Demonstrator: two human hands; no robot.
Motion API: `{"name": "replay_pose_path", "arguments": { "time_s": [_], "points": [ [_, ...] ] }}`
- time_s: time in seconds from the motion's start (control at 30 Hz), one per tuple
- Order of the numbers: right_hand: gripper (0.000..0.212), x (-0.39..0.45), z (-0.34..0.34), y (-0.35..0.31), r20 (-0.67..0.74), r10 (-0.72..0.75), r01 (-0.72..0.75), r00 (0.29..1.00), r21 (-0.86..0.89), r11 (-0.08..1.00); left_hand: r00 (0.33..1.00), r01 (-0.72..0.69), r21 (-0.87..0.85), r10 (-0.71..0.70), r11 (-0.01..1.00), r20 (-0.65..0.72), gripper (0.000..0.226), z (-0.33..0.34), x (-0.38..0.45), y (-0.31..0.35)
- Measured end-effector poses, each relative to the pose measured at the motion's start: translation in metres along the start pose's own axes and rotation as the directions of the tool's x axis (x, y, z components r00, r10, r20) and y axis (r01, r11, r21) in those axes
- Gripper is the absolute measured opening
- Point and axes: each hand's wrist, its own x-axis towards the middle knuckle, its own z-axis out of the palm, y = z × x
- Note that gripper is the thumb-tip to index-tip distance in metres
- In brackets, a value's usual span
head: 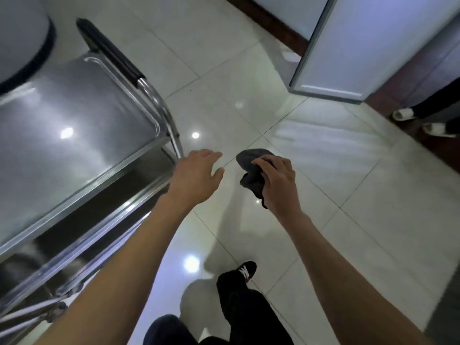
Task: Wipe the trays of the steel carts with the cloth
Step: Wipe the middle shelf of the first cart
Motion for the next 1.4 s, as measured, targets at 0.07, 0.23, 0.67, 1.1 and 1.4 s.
{"name": "replay_pose_path", "arguments": {
  "time_s": [0.07, 0.23, 0.67, 1.1, 1.4],
  "points": [
    [0.043, 0.024, -0.019, 0.012, -0.027, -0.011, 0.011, 1.0, 0.017, 1.0, 1.0, -0.01, -0.007, 0.01, 1.0, -0.013, 0.049, -0.012, 0.021, 0.02],
    [0.043, 0.079, -0.05, 0.038, -0.052, -0.019, 0.02, 0.998, 0.013, 1.0, 0.999, -0.022, 0.033, 0.023, 0.999, -0.028, 0.049, -0.034, 0.077, 0.051],
    [0.047, 0.27, -0.07, 0.09, -0.07, -0.095, 0.09, 0.993, -0.073, 0.993, 0.988, -0.071, -0.103, 0.056, 0.992, -0.146, 0.048, -0.082, 0.275, 0.069],
    [0.048, 0.478, -0.02, 0.099, -0.001, -0.204, 0.204, 0.979, -0.01, 0.979, 0.985, 0.001, -0.11, -0.02, 0.994, -0.173, 0.047, -0.133, 0.433, 0.03],
    [0.062, 0.651, 0.046, 0.1, 0.109, -0.386, 0.376, 0.916, 0.102, 0.921, 0.945, 0.189, -0.087, -0.205, 0.978, -0.257, 0.05, -0.18, 0.55, -0.017]
  ]
}}
